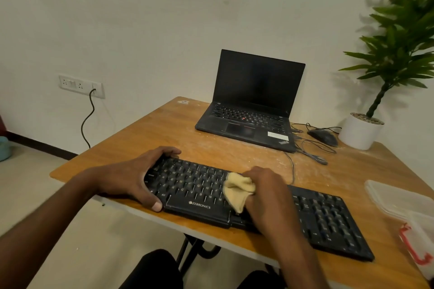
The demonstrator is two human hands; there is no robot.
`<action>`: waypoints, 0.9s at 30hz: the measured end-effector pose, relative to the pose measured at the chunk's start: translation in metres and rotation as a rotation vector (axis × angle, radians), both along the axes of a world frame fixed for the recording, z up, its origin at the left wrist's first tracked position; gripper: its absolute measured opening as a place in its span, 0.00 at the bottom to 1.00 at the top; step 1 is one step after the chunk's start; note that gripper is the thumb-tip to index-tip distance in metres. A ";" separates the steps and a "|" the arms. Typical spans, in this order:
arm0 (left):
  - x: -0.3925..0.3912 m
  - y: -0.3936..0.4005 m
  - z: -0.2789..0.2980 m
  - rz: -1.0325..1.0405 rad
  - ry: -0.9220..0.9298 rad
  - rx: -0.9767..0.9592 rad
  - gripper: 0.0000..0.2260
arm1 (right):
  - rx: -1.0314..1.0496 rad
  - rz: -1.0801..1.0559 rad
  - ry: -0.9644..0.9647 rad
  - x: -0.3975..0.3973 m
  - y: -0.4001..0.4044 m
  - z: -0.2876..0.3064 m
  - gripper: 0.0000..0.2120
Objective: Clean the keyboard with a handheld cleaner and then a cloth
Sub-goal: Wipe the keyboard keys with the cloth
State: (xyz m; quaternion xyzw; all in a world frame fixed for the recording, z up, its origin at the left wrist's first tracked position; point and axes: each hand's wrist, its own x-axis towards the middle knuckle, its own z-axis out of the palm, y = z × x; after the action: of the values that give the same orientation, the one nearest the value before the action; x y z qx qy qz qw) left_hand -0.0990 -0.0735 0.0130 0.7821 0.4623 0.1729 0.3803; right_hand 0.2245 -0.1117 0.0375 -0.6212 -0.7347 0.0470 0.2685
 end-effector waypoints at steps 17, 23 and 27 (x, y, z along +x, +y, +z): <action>0.002 -0.001 0.000 0.015 0.015 0.004 0.55 | 0.023 0.092 0.051 -0.034 0.000 0.001 0.17; 0.000 0.001 0.000 0.014 0.009 0.010 0.55 | -0.026 -0.146 0.055 0.031 -0.013 0.005 0.14; 0.001 0.000 0.000 0.007 0.011 -0.001 0.55 | 0.009 -0.161 0.067 0.027 -0.018 0.004 0.12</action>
State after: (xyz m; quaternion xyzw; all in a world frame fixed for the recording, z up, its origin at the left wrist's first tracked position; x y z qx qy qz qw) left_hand -0.0983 -0.0738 0.0126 0.7812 0.4672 0.1699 0.3776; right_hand 0.2514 -0.1300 0.0417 -0.6752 -0.6732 0.0426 0.2985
